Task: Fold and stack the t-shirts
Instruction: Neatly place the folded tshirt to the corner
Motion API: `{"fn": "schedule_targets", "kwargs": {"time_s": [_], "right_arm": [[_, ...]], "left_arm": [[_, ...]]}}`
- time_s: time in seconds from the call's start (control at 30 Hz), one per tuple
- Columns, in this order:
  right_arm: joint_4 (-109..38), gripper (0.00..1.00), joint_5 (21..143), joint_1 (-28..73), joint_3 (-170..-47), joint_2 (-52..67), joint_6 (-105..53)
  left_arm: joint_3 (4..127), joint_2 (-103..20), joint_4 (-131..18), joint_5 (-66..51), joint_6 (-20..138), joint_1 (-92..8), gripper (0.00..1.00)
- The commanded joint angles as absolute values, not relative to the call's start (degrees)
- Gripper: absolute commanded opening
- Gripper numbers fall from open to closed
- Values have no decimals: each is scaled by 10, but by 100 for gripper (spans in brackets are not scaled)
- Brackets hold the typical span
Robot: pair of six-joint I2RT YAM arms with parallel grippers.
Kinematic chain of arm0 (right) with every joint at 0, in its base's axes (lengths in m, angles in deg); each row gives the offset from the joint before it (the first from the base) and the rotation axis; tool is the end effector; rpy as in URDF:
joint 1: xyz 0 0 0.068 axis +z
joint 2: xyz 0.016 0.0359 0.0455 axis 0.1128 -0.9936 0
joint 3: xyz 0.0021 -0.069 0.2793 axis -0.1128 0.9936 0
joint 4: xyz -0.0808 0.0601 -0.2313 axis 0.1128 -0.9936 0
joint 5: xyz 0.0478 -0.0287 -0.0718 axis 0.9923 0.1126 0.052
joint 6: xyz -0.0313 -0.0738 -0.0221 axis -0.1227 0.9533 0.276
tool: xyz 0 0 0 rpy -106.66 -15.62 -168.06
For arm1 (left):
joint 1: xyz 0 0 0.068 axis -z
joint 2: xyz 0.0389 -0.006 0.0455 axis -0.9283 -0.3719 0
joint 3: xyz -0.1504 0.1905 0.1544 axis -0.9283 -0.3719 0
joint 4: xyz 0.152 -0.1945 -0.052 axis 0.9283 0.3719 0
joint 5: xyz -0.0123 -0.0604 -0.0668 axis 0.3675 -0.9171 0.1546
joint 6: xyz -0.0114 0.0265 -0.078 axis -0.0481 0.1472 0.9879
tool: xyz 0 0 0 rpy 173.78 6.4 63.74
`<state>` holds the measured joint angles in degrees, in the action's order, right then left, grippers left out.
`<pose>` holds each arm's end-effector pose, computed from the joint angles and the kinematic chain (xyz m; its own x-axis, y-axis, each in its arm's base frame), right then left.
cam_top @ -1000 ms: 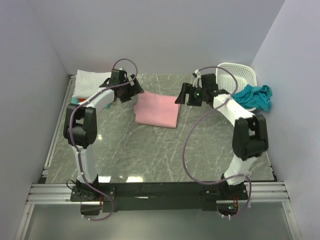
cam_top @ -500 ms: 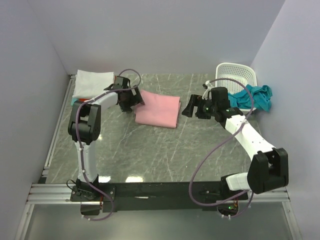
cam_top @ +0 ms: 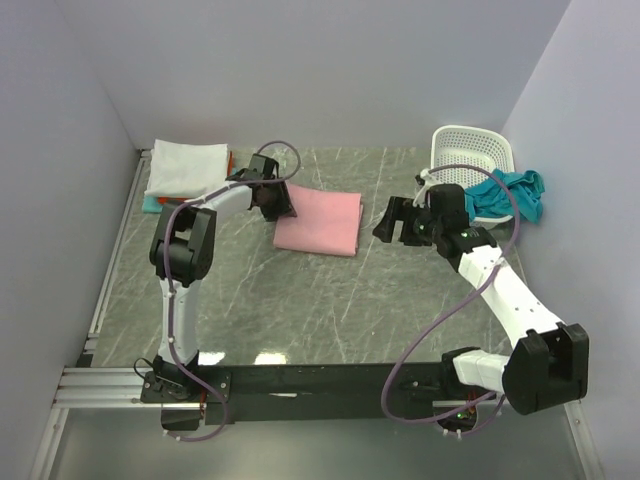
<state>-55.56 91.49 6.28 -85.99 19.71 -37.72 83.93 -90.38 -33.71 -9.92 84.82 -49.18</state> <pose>0.2658 0.0826 0.2803 -0.6958 0.1503 -0.7023 -0.2387 0.8739 0.4235 0.4604 -0.1724 0.1496 -0.8632 -0.3305 -0.3817 -0.1247 0.8721 -0.4733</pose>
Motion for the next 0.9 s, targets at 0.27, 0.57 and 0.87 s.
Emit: {"fn": "schedule_targets", "kwargs": {"time_s": [0.27,0.57,0.87], "right_arm": [[-546,94,858,63,-835,236,-369],[-537,94,850,63,-825,251,-368],[-535,94,849,62,-826,243,-363]], "left_arm": [[916,-968,-220,85,861,-429,26],[931,-947,-230,194,787,-427,0],[900,-872,-295,323,608,-438,0]]}}
